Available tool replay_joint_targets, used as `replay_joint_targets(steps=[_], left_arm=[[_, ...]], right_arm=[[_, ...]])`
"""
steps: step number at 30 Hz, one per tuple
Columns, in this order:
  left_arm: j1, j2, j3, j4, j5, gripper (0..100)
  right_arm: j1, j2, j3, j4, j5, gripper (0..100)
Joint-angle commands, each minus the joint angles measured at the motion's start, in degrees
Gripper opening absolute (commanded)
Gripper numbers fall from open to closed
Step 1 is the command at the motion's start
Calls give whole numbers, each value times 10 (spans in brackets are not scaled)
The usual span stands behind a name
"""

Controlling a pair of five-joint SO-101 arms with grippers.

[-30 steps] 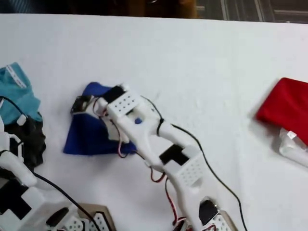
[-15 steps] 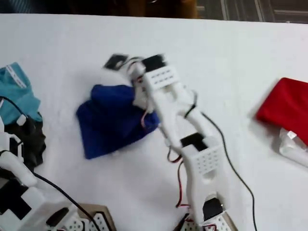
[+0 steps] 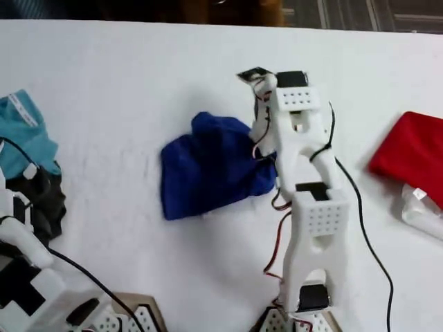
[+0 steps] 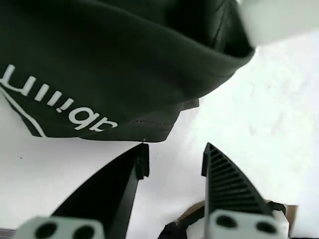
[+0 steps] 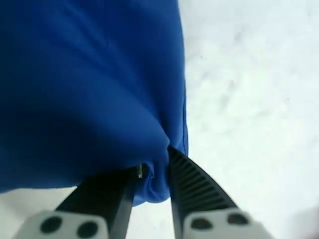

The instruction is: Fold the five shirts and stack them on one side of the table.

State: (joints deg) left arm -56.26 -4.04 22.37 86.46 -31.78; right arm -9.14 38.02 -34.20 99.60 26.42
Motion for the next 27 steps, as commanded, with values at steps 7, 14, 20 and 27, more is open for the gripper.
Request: replay_joint_targets(steps=[7, 14, 20, 27], left_arm=[[312, -2, -47, -11, 11, 203], [475, 61, -172, -58, 143, 203], [526, 267, -323, -15, 182, 203], [556, 478, -596, 128, 250, 203]], right_arm=[[3, -48, -5, 15, 23, 22], [54, -64, -4, 17, 23, 22], [32, -72, 30, 16, 23, 22], [12, -66, 34, 13, 23, 21]])
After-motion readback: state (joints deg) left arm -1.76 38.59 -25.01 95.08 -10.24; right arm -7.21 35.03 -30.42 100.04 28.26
